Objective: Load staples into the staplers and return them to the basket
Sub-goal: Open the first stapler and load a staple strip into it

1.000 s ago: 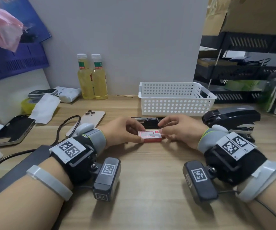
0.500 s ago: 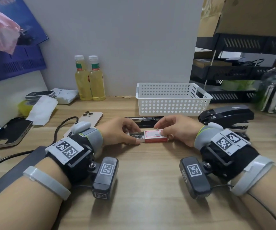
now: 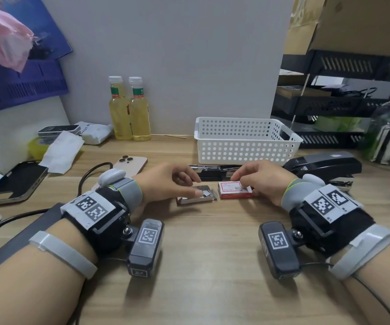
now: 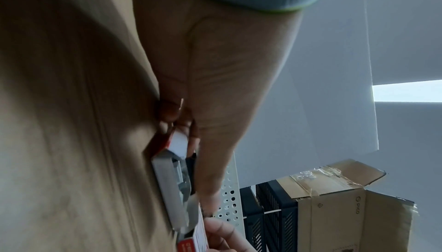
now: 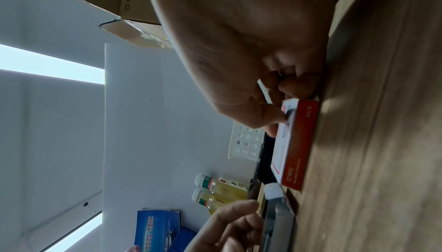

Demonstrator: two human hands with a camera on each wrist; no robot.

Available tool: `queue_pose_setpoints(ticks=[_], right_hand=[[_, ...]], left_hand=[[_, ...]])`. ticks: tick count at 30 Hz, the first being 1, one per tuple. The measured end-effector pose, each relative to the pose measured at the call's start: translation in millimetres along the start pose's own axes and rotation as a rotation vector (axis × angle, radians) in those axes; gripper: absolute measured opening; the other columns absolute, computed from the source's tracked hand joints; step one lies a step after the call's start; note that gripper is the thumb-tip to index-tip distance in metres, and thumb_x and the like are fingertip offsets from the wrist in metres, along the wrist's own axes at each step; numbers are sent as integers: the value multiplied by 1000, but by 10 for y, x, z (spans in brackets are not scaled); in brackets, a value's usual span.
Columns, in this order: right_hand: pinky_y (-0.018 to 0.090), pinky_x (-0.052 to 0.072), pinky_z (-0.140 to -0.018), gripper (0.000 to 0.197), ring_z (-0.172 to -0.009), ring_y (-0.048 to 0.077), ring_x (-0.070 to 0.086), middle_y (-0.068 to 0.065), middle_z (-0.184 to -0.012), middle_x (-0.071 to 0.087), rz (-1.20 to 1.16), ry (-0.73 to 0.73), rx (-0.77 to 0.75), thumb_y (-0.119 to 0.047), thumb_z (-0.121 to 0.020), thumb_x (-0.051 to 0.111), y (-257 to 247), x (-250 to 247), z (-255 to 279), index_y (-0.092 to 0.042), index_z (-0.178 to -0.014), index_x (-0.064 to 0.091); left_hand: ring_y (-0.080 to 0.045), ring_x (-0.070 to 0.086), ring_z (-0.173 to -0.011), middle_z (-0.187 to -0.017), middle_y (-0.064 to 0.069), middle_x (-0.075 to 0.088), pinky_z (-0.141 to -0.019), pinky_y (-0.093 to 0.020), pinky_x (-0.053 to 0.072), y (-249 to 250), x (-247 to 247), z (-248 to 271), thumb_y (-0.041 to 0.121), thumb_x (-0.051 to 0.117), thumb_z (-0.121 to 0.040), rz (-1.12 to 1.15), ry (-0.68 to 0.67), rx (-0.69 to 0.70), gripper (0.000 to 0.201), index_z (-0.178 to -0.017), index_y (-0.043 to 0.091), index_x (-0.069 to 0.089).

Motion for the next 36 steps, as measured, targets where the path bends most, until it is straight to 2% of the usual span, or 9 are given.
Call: queue_pose_setpoints(ticks=[3,7,10,14,16,19,25,30,36], right_hand=[[27,39,-59,23,-68,15,54,7,-90,74,18,-28,-24,1,-80,64,-39,22,23,-17,-85,77],[25,27,-46,22,-49,13,38,-2,-67,60,2,-13,-51,-2,-81,65,-76,29,36,-16,-93,76],[26,39,-57,17,-60,14,51,-4,-72,65,-37,60,-126,-8,-81,65,-169,40,73,-22,-81,74],[33,47,-69,18,-71,21,58,11,-84,72,-112,60,-193,-7,-82,64,-272,108,109,-21,-76,74],[35,49,-71,17,-72,22,58,15,-87,74,-148,51,-209,-9,-81,64,-285,132,108,-22,-76,75],[41,54,-75,17,-75,24,60,5,-86,75,-188,51,-229,-17,-74,64,-295,151,128,-28,-73,76],[30,41,-61,27,-72,17,55,-4,-87,74,-204,16,-254,-11,-86,63,-297,169,155,-31,-73,76],[27,39,-65,18,-64,5,53,2,-91,75,-193,-20,-289,-19,-83,65,-342,199,214,-32,-78,76],[36,53,-82,14,-88,14,69,4,-94,77,-215,-164,-336,-10,-88,71,-434,301,285,-20,-97,73]], left_hand=[[-18,65,-84,-87,4,73,-85,-39,54,32,-36,-15,42,79,-80,-25,63,78,17,-96,37,78],[-20,67,-88,-88,9,71,-84,-39,57,43,58,-14,37,82,-79,-121,-56,61,27,-105,41,76],[-14,61,-75,-80,8,65,-84,-38,55,60,85,-15,31,81,-80,-143,-70,47,27,-107,36,76],[-8,51,-65,-74,8,59,-78,-39,55,112,86,-23,24,79,-81,-199,-40,55,16,-97,29,76],[-13,55,-67,-77,7,62,-76,-38,55,153,93,-24,25,79,-80,-223,-17,67,15,-93,28,75],[-15,65,-74,-81,9,68,-76,-37,58,157,95,-20,25,81,-78,-220,2,66,16,-91,28,73],[-2,63,-66,-71,11,70,-64,-19,50,103,87,-42,22,82,-79,-49,39,87,13,-87,26,73],[-8,69,-74,-84,1,77,-77,-24,55,54,94,-39,14,80,-82,186,31,95,10,-90,17,75],[-19,68,-84,-94,-22,74,-90,-36,54,5,71,-27,8,78,-83,530,124,119,13,-95,4,74]])
Point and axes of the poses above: each hand's wrist, its own z-axis away from the middle knuckle, its own x-axis out of the palm, y = z × x, the point moved 5 cm from there along -z, towards the middle knuckle
